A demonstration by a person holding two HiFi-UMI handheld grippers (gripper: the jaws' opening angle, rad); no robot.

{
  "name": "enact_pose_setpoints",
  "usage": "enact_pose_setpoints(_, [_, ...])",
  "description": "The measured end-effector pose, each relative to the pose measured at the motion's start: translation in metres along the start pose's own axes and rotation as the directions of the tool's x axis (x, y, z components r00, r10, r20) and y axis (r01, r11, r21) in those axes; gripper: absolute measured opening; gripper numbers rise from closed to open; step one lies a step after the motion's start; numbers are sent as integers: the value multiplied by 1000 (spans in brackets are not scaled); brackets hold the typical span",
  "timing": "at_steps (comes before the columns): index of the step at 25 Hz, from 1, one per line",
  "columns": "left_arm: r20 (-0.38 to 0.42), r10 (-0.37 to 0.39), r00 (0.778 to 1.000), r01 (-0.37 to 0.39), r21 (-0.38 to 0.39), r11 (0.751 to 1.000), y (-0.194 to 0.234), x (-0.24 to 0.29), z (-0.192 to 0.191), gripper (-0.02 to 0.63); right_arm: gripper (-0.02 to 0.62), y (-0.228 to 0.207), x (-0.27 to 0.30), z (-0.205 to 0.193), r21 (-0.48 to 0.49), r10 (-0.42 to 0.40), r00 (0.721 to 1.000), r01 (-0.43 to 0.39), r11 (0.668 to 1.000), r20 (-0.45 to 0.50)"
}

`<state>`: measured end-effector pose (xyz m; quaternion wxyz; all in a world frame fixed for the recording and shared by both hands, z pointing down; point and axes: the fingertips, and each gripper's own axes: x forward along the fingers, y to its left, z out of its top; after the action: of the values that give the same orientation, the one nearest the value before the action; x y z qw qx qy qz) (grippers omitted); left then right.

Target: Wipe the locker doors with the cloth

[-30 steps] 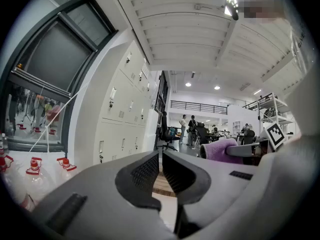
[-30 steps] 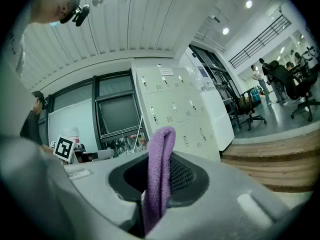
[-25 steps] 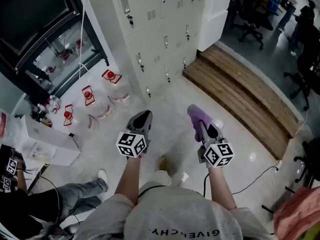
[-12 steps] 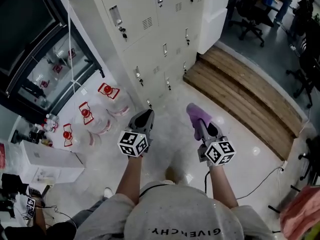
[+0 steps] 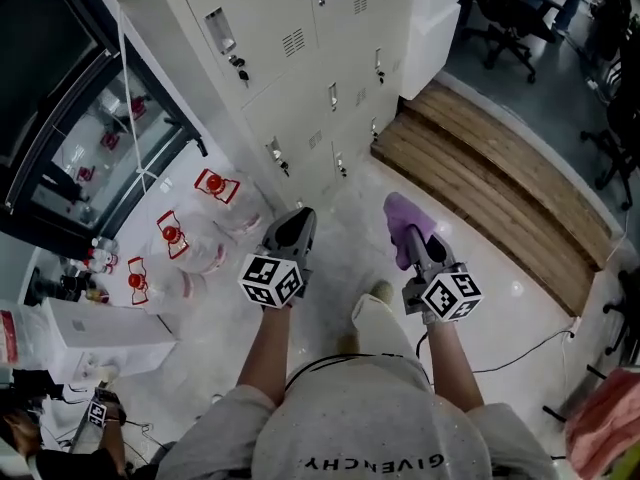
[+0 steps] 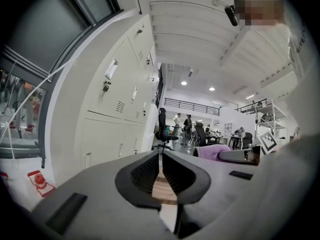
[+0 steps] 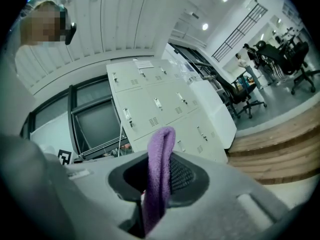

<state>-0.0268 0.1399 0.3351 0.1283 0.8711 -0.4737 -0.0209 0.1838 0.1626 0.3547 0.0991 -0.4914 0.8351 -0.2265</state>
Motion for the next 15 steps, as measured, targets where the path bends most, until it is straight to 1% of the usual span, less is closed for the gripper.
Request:
enact_pose_setpoints(4, [-2, -20, 1000, 20, 11, 1000, 10, 34, 3, 18, 55, -18, 37, 11, 24, 28, 999, -28, 999, 25])
enact_pose_setpoints(7, [-15, -14, 1000, 14, 20, 1000, 25, 61, 3, 18, 55, -32, 72, 15, 38, 53, 998, -54, 998, 17])
enact_pose_setpoints(10, [-7, 12, 1000, -12, 15, 1000, 44, 93, 9, 18, 55, -47, 112, 26, 44, 86, 996, -86, 995, 2])
enact_pose_setpoints(15, [6, 86, 996, -86, 5, 996, 82, 131, 19, 18, 55, -57, 176, 33, 68, 148, 988, -145, 987, -38])
